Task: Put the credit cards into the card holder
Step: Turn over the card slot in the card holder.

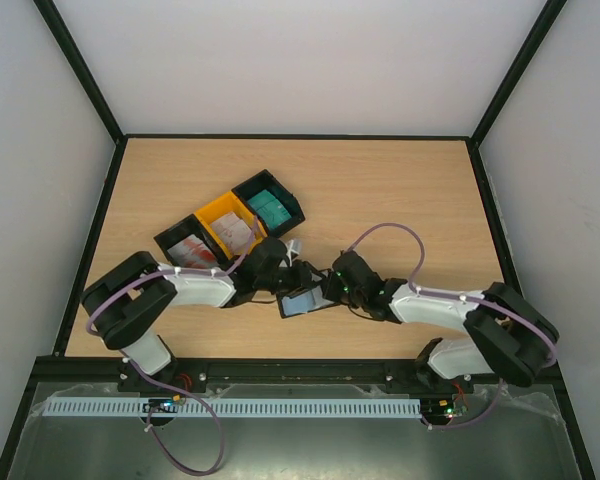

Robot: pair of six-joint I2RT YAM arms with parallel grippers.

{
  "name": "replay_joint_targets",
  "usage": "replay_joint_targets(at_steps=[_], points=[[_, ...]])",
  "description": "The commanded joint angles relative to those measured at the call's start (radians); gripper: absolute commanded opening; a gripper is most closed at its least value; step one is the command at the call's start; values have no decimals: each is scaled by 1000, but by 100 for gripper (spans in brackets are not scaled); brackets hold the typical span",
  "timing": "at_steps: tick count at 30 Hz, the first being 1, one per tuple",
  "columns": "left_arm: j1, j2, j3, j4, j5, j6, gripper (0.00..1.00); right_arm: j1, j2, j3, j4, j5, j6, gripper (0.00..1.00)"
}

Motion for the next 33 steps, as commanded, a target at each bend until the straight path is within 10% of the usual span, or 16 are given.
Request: replay_joint_targets(at_steps=[1,12,23,33], points=[[-7,29,30,-33,0,40,41,6,-105,6,-111,163,4,14],[-6,-16,125,-226,-105,162,48,6,-345,63,-379,374,-48,27],[-5,-340,283,-823,-503,526,78,6,-377,169,-456,192,-131,47],[31,-400,359,-963,-661,742,73,5,-334,149,-283,24,-57,51]])
